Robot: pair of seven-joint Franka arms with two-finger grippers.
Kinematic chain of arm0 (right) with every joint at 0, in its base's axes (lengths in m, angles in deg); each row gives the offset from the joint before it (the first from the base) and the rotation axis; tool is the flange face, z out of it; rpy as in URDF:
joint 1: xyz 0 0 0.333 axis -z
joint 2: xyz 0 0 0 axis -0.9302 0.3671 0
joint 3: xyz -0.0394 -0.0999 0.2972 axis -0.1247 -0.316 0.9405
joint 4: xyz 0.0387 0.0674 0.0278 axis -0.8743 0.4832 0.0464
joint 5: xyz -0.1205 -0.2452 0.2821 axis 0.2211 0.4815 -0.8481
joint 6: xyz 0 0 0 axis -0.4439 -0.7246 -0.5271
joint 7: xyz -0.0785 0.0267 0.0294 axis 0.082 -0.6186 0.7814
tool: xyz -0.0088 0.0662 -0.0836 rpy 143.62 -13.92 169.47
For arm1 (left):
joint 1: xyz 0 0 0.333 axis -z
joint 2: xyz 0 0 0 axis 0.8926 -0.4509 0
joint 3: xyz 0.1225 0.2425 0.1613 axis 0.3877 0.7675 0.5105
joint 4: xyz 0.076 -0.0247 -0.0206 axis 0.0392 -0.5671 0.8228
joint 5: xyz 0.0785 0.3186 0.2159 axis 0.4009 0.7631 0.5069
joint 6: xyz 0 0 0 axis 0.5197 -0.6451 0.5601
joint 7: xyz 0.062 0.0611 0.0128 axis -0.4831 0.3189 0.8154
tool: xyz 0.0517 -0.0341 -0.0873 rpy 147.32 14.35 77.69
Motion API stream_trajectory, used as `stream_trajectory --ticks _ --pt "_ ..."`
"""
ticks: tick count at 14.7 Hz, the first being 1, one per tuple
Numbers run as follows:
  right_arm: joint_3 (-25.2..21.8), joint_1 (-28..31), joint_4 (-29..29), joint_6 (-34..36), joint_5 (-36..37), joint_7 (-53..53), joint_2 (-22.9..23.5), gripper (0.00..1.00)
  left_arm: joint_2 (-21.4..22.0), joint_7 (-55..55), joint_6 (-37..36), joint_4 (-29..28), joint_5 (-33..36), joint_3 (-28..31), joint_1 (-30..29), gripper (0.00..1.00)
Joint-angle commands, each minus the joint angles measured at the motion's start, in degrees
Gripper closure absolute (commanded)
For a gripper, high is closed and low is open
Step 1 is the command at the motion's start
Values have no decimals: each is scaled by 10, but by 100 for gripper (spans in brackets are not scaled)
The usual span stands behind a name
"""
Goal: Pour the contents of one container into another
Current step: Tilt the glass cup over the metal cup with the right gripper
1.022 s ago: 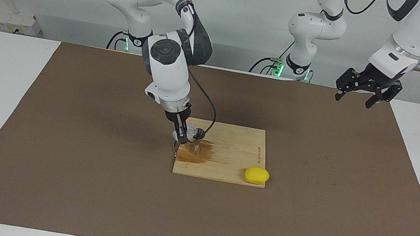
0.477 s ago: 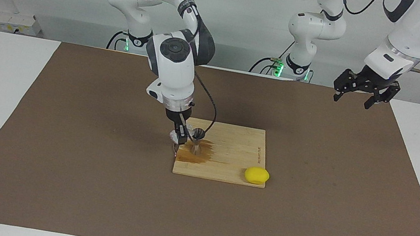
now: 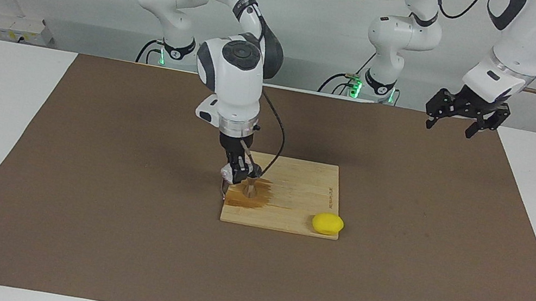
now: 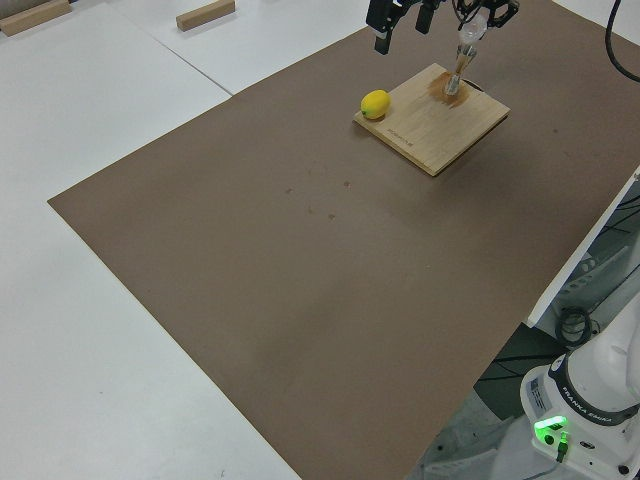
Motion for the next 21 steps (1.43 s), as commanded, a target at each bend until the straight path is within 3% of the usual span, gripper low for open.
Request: stream_trajectory --ticks 1,21 --pt "3 -1 -15 4 25 -14 8 100 7 -1 0 -12 11 3 0 0" --pt "3 -5 -25 22 37 -12 8 100 9 0 -7 -13 11 3 -1 0"
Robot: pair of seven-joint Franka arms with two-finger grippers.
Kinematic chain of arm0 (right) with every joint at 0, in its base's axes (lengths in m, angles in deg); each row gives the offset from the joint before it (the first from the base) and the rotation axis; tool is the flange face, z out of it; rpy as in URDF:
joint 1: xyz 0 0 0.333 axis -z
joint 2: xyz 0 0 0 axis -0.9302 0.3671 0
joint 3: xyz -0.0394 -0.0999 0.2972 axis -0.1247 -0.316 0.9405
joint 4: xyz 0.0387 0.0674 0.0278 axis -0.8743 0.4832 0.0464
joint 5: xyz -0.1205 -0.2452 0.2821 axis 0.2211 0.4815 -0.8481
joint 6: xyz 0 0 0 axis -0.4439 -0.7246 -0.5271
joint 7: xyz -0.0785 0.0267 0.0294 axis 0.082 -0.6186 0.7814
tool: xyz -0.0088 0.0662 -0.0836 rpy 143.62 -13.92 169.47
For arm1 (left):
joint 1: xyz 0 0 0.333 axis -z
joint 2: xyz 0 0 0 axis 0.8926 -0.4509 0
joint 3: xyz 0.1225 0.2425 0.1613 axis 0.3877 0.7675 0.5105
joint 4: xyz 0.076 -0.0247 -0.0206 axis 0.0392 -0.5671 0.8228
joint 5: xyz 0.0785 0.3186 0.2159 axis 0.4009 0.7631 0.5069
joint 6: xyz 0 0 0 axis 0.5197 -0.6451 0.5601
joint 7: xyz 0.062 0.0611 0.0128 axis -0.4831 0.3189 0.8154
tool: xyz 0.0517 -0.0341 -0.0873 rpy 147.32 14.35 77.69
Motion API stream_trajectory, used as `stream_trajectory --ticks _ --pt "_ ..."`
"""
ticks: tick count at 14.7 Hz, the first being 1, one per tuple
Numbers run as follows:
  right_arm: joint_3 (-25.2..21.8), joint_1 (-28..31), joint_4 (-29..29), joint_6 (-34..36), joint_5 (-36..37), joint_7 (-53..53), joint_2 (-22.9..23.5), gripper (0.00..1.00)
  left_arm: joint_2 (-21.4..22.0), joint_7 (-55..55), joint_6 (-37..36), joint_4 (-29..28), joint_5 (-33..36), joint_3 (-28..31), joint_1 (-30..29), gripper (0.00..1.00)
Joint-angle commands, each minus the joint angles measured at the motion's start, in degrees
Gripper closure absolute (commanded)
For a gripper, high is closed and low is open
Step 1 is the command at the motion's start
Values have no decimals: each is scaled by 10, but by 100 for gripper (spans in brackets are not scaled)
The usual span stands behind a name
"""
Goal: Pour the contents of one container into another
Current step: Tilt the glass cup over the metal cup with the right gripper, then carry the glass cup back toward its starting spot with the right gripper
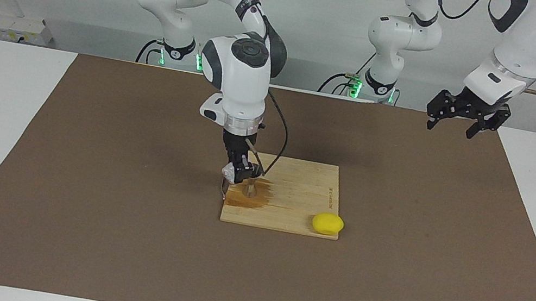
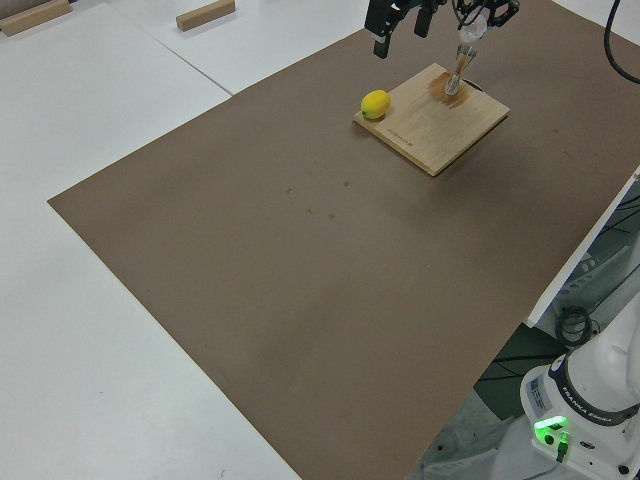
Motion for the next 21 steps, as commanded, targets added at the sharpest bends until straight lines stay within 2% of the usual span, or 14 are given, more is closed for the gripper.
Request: stream_trajectory --ticks 1,4,12,21 --pt "3 2 -23 17 9 -12 8 100 9 0 -5 -10 10 1 -1 0" --pt "3 2 -23 23 1 -12 9 100 9 0 -5 -10 10 1 -1 0" --pt "2 14 -23 24 -84 -12 9 100 9 0 -5 -10 10 1 -1 0" --pt "3 64 -17 21 -156 -6 9 100 9 0 -5 -10 10 1 -1 0"
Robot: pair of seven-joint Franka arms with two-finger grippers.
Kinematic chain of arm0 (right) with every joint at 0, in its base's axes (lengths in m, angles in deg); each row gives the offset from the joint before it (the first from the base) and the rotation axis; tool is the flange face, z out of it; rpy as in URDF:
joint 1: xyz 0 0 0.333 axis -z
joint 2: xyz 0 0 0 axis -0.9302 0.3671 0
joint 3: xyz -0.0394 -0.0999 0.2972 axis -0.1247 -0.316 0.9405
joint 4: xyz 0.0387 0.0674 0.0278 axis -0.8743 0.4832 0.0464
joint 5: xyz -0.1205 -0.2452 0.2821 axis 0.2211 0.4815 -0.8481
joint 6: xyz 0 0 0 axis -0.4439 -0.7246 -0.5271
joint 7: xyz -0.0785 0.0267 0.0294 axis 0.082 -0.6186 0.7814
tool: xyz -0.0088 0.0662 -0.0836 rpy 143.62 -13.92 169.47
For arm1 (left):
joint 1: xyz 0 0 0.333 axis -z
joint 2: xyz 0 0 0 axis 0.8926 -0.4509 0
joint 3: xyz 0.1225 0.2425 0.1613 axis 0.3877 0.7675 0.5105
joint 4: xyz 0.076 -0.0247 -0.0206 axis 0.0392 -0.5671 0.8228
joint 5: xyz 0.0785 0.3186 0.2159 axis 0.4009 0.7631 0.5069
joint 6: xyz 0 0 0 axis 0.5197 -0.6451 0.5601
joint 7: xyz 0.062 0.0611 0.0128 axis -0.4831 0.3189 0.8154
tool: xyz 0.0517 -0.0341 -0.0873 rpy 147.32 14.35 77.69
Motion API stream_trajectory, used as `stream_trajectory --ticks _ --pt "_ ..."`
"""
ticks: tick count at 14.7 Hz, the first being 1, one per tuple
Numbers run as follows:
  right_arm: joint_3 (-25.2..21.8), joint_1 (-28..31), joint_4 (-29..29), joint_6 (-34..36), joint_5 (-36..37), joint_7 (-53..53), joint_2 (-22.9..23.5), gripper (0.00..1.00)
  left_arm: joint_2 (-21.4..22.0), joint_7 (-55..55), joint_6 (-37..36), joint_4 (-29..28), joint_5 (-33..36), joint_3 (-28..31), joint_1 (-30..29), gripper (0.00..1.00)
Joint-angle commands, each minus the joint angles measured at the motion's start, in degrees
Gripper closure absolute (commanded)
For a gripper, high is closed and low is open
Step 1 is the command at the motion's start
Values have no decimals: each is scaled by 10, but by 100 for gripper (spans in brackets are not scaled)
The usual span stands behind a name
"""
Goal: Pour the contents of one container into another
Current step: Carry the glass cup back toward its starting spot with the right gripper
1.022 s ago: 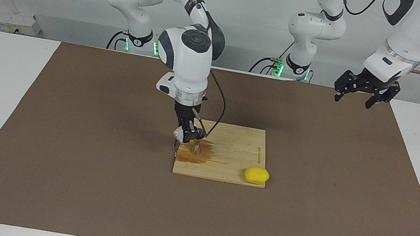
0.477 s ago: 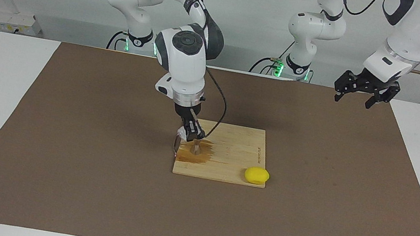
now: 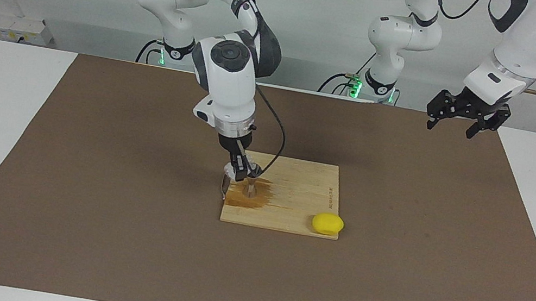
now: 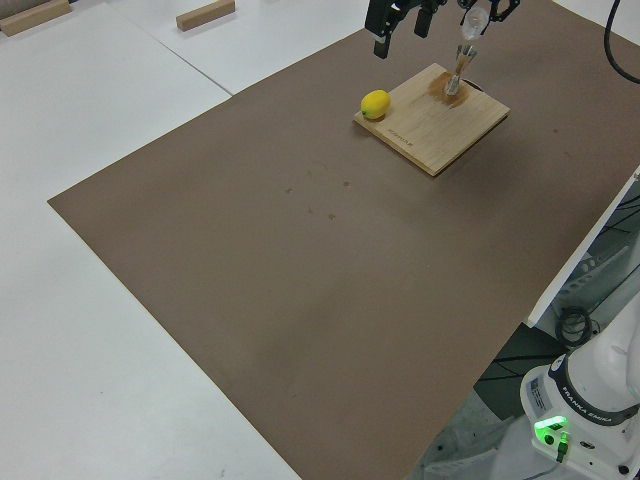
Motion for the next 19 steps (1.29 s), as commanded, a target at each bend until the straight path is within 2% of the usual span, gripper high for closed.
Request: stream_trajectory --ticks 1,5,10,14,19 --pt "5 28 -7 9 -53 -1 8 100 9 0 -4 -10 10 1 -1 0" --pt "5 91 40 -3 -167 57 -4 100 9 0 -4 -10 10 1 -1 0" --pt "5 160 180 -52 -283 207 -53 100 9 1 -4 -10 10 1 -1 0" --pt "5 220 227 -51 -339 313 -51 100 9 0 -4 -10 10 1 -1 0" --pt "4 270 256 -50 -347 405 -32 100 9 0 -4 -10 10 1 -1 0"
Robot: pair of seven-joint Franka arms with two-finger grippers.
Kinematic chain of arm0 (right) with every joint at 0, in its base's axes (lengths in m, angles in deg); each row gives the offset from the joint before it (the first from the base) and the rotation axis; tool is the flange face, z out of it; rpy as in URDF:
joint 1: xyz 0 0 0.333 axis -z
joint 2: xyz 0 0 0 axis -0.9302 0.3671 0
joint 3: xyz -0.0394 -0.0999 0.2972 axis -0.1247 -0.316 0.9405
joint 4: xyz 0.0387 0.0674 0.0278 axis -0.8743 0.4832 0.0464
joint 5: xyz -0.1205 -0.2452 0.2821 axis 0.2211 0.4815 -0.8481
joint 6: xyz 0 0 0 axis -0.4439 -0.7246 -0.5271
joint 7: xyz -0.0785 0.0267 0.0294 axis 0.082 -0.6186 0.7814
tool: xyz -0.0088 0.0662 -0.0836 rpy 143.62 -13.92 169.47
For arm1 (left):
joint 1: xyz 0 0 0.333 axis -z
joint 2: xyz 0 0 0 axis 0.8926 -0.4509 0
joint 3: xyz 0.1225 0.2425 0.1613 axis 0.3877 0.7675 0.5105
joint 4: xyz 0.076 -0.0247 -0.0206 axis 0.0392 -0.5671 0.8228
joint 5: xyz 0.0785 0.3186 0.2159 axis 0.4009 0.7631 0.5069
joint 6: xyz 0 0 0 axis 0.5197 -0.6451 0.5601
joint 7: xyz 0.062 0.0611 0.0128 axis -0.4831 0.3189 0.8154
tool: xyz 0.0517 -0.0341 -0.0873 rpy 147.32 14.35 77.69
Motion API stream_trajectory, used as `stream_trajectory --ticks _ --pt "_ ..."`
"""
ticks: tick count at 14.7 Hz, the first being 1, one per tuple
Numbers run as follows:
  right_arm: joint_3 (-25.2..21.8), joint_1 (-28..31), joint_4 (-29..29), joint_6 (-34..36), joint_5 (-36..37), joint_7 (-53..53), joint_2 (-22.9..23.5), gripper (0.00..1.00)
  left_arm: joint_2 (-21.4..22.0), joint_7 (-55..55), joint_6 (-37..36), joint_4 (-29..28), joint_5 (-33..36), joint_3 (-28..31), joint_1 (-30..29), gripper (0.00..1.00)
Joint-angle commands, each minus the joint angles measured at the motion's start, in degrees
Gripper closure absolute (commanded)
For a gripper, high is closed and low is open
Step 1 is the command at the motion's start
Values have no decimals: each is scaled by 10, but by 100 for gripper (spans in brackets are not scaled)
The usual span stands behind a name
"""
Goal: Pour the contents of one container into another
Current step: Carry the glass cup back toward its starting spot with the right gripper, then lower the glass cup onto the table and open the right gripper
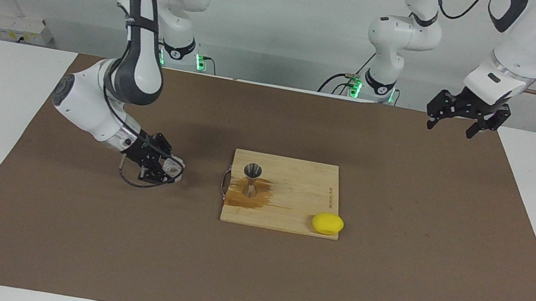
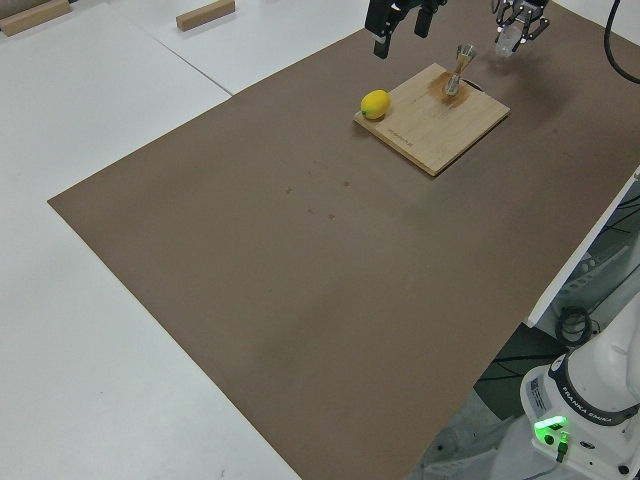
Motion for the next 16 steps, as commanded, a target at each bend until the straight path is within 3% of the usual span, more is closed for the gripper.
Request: stream_trajectory --ticks 1,11,12,14,15,16 --pt "8 32 24 -5 -17 53 -2 100 9 0 -4 -10 10 1 -1 0" --pt "5 114 64 -6 -15 132 -7 100 9 0 -4 -10 10 1 -1 0" --pt "5 120 64 -6 -14 141 -7 96 9 0 -4 -9 10 1 -1 0" --pt "4 124 64 -8 -8 168 -7 73 9 0 -4 -10 10 1 -1 0" --pt "3 127 64 -7 -7 179 -9 58 9 0 -4 -10 10 1 -1 0" --pt "2 127 63 -7 -7 184 -10 37 9 0 -4 -10 10 1 -1 0"
